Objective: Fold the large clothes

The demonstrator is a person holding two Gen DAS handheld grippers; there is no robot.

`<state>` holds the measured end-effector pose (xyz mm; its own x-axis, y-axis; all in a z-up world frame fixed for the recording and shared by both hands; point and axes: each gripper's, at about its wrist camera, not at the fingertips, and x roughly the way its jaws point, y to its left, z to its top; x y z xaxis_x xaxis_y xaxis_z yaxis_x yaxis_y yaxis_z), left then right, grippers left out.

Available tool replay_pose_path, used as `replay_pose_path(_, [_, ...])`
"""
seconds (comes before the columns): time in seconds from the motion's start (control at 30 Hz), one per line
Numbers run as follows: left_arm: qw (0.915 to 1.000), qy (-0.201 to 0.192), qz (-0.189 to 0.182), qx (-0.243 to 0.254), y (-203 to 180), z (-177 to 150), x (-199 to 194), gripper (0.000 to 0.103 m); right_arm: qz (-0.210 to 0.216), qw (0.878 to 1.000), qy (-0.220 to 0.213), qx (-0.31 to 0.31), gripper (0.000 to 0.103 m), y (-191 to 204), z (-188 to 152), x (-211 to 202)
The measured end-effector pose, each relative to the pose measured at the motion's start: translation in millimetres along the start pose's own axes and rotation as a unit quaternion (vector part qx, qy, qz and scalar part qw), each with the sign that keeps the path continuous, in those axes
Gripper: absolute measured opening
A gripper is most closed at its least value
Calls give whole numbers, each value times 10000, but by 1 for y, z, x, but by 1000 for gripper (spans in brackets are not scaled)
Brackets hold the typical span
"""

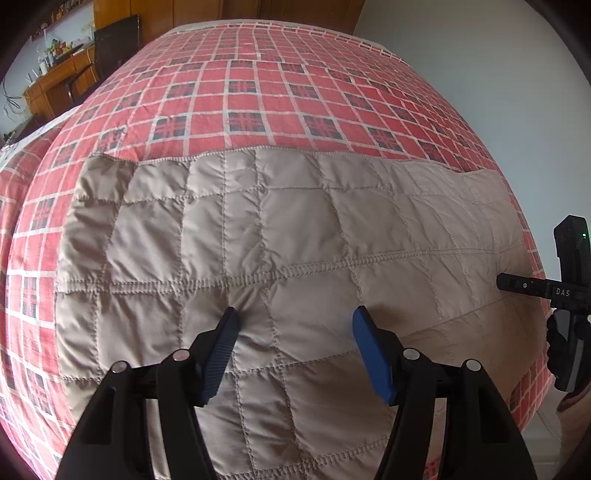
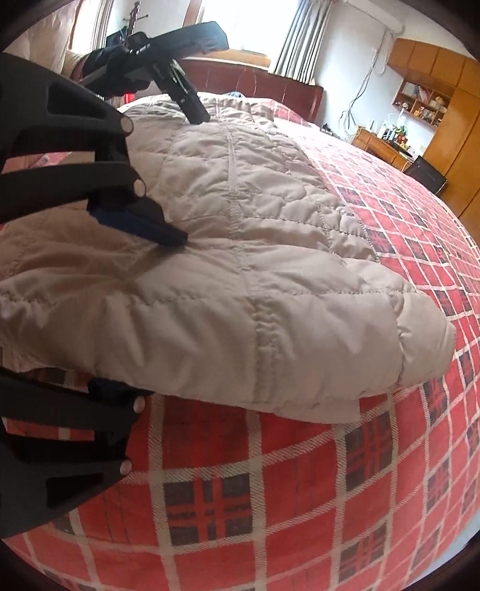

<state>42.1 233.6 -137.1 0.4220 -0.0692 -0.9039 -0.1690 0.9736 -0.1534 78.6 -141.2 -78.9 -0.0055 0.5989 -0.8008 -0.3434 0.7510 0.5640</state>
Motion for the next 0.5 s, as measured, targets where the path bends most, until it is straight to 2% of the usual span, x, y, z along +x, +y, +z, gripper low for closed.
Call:
replay_pose_path(0.03, [10000, 4, -3, 0, 0, 0, 0, 65, 92, 9999, -1, 51, 50, -1, 0, -1])
replay_pose_path(0.1, [10000, 10, 3, 7, 0, 0, 0, 65, 291, 9994, -4, 161, 35, -4, 2, -4])
replay_pose_path(0.2, [10000, 20, 12, 21, 0, 0, 1, 66, 538, 9982, -47, 253, 24, -4, 3, -12])
replay_pose_path(0.4, [10000, 31, 11, 27, -1, 0, 2, 66, 1092, 9928, -449, 200, 19, 13, 4, -48])
replay_pose_path(0.5, [10000, 27, 9, 35, -1, 0, 3, 66, 809, 9956, -466, 70, 19, 20, 3, -51])
